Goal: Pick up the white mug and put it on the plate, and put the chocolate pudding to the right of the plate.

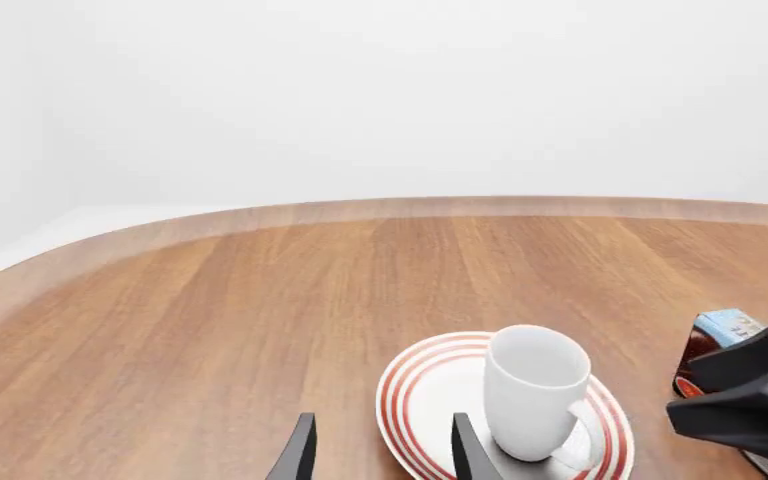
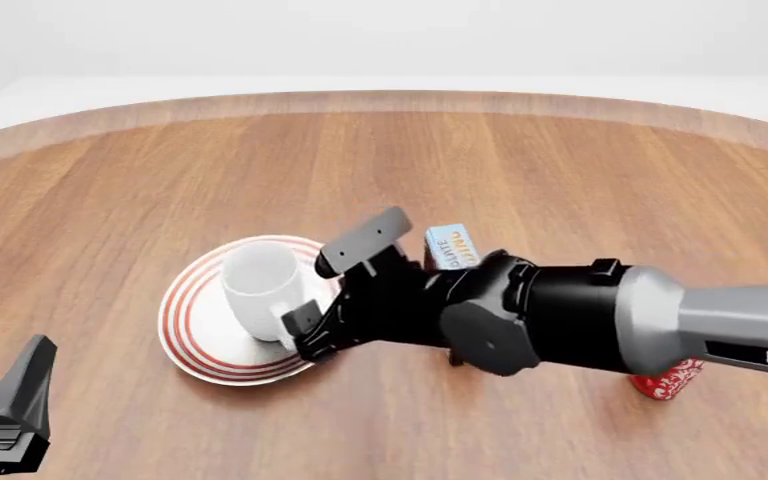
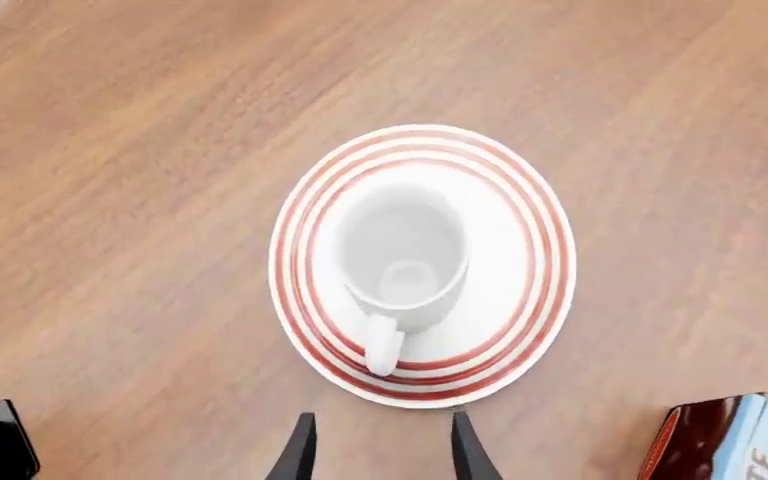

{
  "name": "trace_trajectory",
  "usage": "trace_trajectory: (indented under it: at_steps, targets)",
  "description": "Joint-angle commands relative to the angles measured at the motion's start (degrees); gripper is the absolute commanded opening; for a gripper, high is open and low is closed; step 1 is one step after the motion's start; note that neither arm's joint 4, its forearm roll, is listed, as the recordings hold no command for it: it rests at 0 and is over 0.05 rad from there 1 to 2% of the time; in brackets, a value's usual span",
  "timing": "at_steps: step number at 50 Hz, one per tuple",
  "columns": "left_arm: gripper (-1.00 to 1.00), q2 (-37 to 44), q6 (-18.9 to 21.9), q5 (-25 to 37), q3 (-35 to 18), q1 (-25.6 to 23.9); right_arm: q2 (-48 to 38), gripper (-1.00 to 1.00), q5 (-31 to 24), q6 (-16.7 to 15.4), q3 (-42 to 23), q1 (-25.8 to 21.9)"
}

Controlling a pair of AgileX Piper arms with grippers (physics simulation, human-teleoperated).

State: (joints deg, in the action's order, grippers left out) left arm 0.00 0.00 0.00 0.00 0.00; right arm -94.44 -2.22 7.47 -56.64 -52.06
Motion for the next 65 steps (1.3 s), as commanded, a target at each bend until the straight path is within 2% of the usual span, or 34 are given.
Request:
trace_trajectory:
  at_steps: [1, 33, 65]
  targets:
    - [1.00, 0.0, 0.0, 0.0, 0.0, 0.0, 2.9, 1.00, 1.7, 0.0, 3.2, -0.2]
    - [1.00, 0.0, 0.0, 0.0, 0.0, 0.0, 11.0, 1.00, 7.5, -0.9, 12.6, -0.9]
    - [1.00, 0.0, 0.0, 0.0, 0.0, 0.0, 21.2, 1.00, 11.2, 1.2, 22.3, -0.1]
